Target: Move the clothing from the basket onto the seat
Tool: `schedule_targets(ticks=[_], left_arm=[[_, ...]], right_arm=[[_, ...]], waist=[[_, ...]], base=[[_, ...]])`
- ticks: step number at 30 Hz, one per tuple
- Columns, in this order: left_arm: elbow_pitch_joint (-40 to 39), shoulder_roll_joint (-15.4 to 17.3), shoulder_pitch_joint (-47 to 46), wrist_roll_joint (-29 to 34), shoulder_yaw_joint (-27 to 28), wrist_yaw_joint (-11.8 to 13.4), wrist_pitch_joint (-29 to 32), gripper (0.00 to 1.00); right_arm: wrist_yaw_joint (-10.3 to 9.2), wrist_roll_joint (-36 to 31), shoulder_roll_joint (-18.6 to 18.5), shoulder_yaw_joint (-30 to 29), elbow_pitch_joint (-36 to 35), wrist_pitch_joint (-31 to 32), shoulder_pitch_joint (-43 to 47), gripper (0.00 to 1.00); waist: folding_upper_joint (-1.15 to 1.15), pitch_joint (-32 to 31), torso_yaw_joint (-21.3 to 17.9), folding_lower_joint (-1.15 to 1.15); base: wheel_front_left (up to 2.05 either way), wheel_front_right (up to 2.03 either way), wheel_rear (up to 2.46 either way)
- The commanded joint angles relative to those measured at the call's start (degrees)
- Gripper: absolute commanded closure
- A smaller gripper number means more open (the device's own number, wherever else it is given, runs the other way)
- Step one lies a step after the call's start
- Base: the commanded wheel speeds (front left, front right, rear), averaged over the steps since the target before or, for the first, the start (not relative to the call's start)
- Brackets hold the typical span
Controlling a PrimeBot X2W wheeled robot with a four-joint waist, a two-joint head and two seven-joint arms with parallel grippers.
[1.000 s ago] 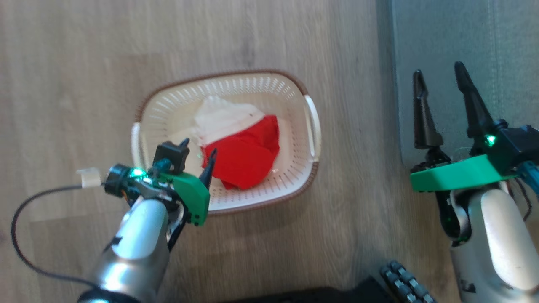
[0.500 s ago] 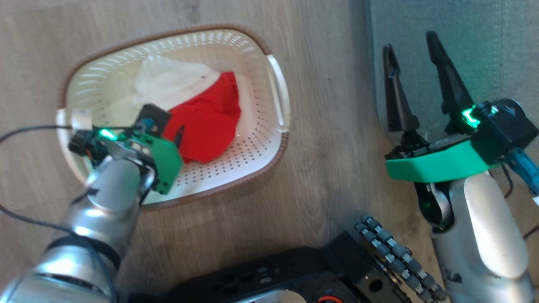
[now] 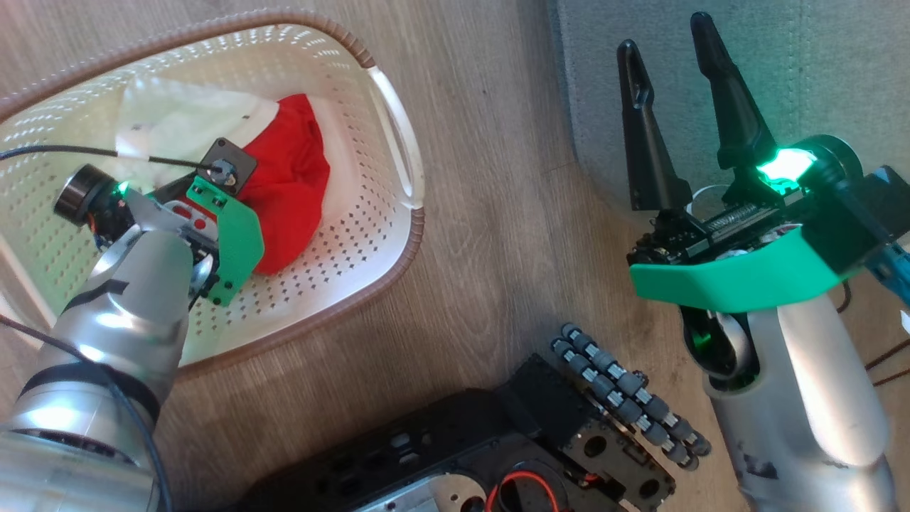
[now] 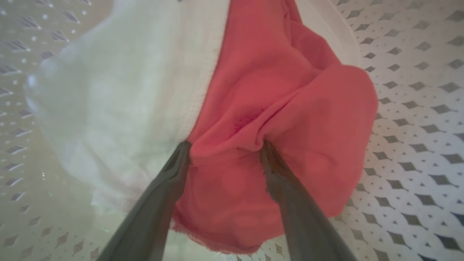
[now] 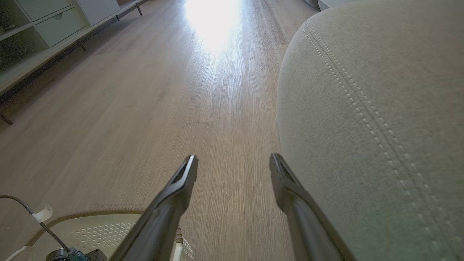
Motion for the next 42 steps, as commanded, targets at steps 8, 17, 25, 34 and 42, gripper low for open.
schedule_targets(ticks=[8, 17, 25, 34, 42], left_arm=[[0.23, 2.77, 0.12, 0.92, -0.68, 3.42, 7.70, 0.00], [0.28, 3.34, 0.23, -1.75, 0.19, 1.45, 12.62, 1.00], [0.29, 4.13, 1.13, -2.65, -0.20, 1.51, 11.80, 1.00], [0.29, 1.56, 5.48, -5.79, 0.95, 1.95, 8.13, 1.00], [0.17, -3.67, 10.37, -8.70, 1.65, 1.81, -0.49, 1.00]], right_arm=[[-0.01, -0.29, 0.38, 1.00, -3.31, -0.53, 4.25, 0.00], [-0.01, 2.12, 0.38, 1.17, -3.89, -0.53, 4.28, 0.00], [-0.01, 1.92, 0.38, 1.26, -3.15, -0.53, 3.24, 0.00], [-0.01, 0.81, 0.38, 0.84, 0.22, -0.53, 1.83, 0.00], [-0.01, -2.06, 0.38, -1.94, 3.52, -0.53, 2.66, 0.00]], waist=[[0.00, 0.85, -1.02, 0.00], [0.00, 0.32, -1.69, 0.00], [0.00, -1.48, -2.31, 0.00], [0.00, -9.28, -0.71, 0.00], [0.00, -19.85, 4.47, 0.00]], base=[[0.00, 0.00, 0.00], [0.00, 0.00, 0.00], [0.00, 0.00, 0.00], [0.00, 0.00, 0.00], [0.00, 0.00, 0.00]])
